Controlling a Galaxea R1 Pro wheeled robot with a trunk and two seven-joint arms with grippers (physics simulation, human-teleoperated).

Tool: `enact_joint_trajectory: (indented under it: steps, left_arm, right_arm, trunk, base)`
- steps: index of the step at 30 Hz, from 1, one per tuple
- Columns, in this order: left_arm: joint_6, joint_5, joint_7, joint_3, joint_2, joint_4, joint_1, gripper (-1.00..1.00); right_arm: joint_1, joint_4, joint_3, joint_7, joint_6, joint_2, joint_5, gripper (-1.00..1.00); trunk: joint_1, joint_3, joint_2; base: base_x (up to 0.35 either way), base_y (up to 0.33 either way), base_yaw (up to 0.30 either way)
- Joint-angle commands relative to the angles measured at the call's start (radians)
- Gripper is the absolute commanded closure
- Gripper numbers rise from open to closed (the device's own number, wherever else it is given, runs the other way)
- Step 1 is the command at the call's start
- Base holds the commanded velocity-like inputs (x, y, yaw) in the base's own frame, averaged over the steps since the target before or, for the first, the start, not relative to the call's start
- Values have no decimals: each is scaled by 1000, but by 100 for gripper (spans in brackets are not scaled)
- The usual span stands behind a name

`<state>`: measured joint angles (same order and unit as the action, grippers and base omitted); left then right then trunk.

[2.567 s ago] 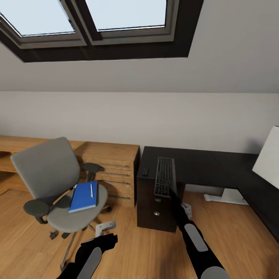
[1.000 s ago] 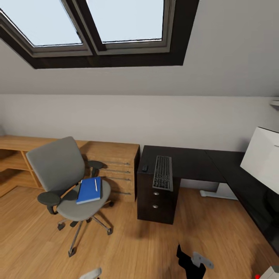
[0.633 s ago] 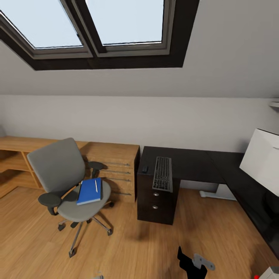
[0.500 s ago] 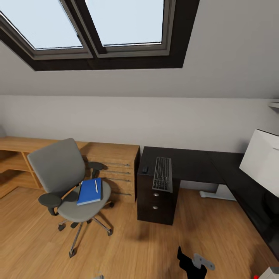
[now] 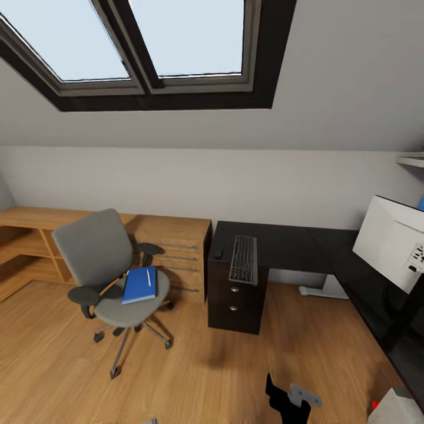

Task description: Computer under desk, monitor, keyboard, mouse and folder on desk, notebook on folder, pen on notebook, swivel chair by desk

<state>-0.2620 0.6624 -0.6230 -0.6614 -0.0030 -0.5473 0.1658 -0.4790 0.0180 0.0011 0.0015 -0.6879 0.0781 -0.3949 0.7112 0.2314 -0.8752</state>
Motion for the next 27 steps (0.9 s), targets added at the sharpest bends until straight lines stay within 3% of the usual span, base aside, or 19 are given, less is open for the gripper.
enact_joint_trajectory:
  steps: [1,19,27]
  left_arm:
    - [-6,11,-6,-8,1,0,1,-100]
    - [-2,13,-8,-3,2,4,1,-100]
    - [-4,13,-7,0,4,4,1,-100]
  right_arm:
    - [-1,2,0,0,-4,1,1,-100]
    - [-1,3,0,0,-5,4,11,-100]
    - [-1,3,0,0,-6,5,11,-100]
  trunk:
    - [-4,-2,6]
    - [-73,-58,132]
    - [-104,-83,188]
  base:
    - [-320,-102,0]
    - [-287,-225,0]
    - [-88,-81,4]
